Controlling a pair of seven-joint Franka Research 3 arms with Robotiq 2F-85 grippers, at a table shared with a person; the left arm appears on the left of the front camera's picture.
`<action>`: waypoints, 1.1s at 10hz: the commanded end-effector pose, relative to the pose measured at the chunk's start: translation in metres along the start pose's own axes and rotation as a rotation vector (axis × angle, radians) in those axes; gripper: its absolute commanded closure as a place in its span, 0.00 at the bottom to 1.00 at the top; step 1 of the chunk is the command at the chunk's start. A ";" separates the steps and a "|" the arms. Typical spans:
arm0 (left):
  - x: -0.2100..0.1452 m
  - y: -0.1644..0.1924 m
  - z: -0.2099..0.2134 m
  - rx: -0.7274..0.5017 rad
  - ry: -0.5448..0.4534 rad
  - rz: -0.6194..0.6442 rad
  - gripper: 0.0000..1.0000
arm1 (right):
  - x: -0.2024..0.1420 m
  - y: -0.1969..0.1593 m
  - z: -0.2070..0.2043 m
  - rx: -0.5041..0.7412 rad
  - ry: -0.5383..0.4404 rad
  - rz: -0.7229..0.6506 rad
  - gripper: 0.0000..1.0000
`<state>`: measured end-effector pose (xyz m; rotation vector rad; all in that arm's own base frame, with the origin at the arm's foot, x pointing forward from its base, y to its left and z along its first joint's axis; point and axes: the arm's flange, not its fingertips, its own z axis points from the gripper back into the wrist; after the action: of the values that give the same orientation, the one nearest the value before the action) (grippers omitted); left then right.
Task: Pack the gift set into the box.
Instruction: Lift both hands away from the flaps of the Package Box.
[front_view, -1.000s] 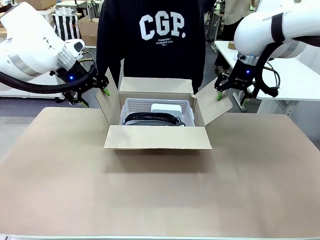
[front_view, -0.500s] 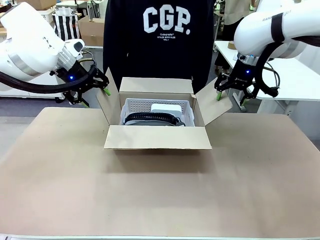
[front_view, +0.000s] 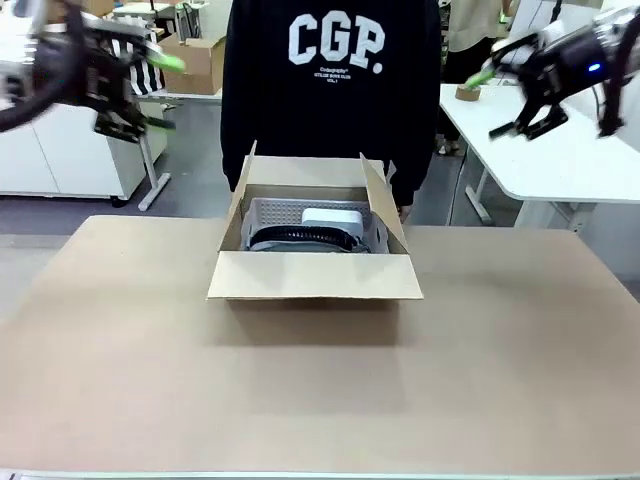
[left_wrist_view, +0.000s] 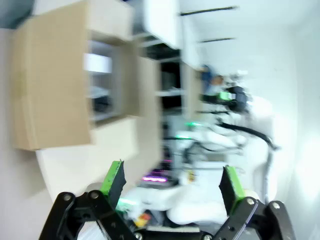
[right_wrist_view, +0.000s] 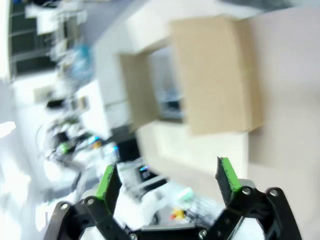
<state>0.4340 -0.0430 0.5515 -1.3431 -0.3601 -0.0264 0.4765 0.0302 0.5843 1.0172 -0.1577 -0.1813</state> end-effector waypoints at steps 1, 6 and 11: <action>-0.024 0.037 0.033 -0.224 -0.039 0.112 0.00 | -0.037 -0.034 0.020 0.187 0.116 -0.005 0.00; -0.022 0.024 0.047 -0.223 -0.059 0.086 0.00 | -0.037 -0.021 0.036 0.194 0.062 0.031 0.00; -0.022 0.024 0.047 -0.223 -0.059 0.086 0.00 | -0.037 -0.021 0.036 0.194 0.062 0.031 0.00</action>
<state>0.4080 0.0040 0.5297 -1.5558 -0.3553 0.0451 0.4286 -0.0024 0.5778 1.2023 -0.1528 -0.0933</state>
